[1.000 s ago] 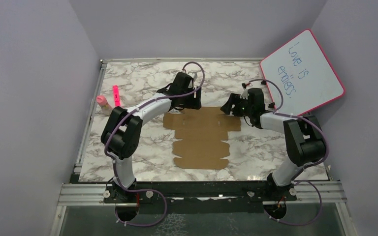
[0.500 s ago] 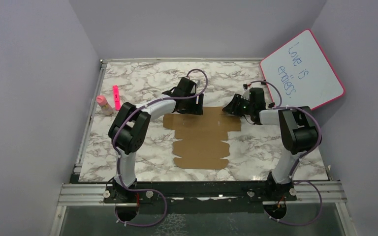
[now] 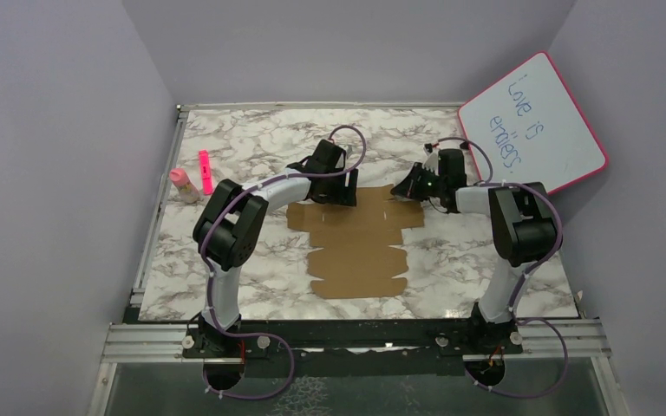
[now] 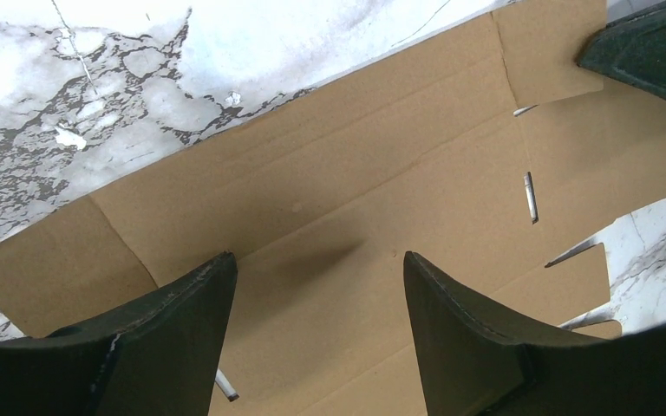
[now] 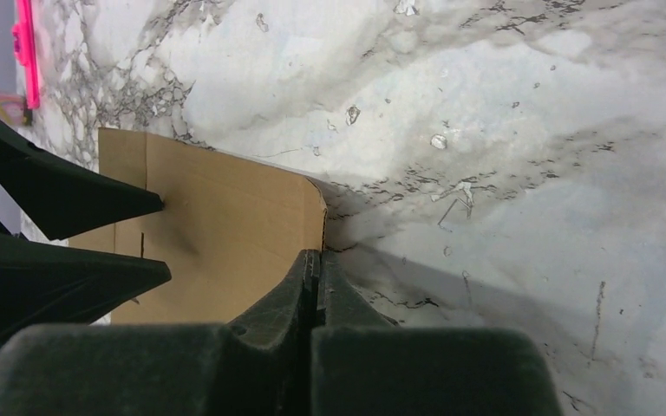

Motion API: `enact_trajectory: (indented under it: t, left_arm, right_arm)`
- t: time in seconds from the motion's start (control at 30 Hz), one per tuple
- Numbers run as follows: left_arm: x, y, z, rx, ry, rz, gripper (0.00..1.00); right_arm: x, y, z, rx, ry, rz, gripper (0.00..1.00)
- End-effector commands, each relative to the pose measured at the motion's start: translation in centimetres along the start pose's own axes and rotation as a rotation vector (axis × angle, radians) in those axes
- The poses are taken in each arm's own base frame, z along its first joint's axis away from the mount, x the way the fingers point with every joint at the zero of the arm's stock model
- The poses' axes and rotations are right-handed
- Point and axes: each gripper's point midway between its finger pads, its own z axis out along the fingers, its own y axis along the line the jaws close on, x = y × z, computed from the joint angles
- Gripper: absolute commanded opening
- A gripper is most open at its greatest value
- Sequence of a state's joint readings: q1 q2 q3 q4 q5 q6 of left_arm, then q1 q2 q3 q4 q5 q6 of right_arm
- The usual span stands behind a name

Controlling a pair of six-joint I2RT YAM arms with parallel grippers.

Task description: Fold the paper box

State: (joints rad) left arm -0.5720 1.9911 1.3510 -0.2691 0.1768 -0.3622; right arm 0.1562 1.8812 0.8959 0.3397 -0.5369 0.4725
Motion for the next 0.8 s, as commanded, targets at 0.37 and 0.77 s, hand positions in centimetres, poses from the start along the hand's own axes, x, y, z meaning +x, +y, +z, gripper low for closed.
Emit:
enact_trajectory:
  t: [0.37, 0.77]
  left_arm:
    - [2.8, -0.1, 1.5, 0.002, 0.064, -0.009, 0.72]
    - [3.2, -0.3, 1.5, 0.006, 0.057, -0.022, 0.72]
  right_arm:
    - [-1.3, 0.0, -0.4, 0.35, 0.078, -0.225, 0.01]
    - [-0.8, 1.4, 1.3, 0.626, 0.106, -0.385, 0.01]
